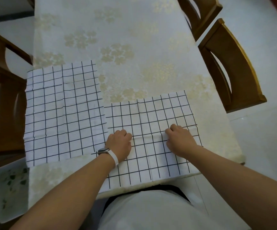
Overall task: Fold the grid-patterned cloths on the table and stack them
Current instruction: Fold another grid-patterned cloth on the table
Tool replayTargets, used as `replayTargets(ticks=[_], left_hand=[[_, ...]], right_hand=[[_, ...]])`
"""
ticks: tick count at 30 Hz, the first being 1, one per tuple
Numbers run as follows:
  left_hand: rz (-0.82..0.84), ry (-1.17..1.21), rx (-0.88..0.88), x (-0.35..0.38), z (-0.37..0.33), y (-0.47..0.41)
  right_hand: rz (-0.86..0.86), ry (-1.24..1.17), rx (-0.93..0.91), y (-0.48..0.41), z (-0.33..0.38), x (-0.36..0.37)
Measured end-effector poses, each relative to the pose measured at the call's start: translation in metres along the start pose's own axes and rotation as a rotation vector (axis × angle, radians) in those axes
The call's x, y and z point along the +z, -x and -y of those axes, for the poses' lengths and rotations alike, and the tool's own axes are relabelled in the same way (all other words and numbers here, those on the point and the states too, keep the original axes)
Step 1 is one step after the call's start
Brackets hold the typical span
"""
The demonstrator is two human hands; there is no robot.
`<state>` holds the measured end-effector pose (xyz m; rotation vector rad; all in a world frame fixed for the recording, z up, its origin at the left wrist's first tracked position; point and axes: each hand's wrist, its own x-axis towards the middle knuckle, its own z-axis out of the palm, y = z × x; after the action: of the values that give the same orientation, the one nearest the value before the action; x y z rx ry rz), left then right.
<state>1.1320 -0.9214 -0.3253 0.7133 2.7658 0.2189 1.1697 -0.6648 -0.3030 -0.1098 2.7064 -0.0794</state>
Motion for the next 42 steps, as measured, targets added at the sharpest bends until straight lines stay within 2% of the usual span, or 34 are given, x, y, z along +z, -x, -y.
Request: replayTargets(ticks=[6, 14, 24, 28, 33, 37, 42], left_hand=[[0.051, -0.042, 0.052, 0.002, 0.001, -0.012], [0.065, -0.058, -0.012, 0.002, -0.013, -0.01], [0.026, -0.039, -0.103, 0.004, -0.017, -0.013], [-0.038, 0.05, -0.1, -0.008, -0.025, -0.015], [-0.027, -0.003, -0.115, -0.026, -0.046, -0.023], [-0.025, -0.005, -0.081, -0.032, -0.056, -0.027], [0.004, -0.029, -0.021, -0.017, -0.039, -0.013]], right_hand=[[-0.004, 0.007, 0.049, 0.009, 0.003, -0.001], [-0.094, -0.014, -0.081, -0.011, 0.027, 0.007], [-0.104, -0.019, -0.253, -0.024, 0.008, 0.009], [-0.17, -0.043, -0.295, -0.019, -0.007, -0.002], [-0.281, -0.047, -0.321, -0.012, -0.029, -0.02], [-0.292, -0.041, -0.302, -0.008, -0.046, -0.024], [-0.198, -0.038, -0.27, -0.009, -0.06, -0.012]])
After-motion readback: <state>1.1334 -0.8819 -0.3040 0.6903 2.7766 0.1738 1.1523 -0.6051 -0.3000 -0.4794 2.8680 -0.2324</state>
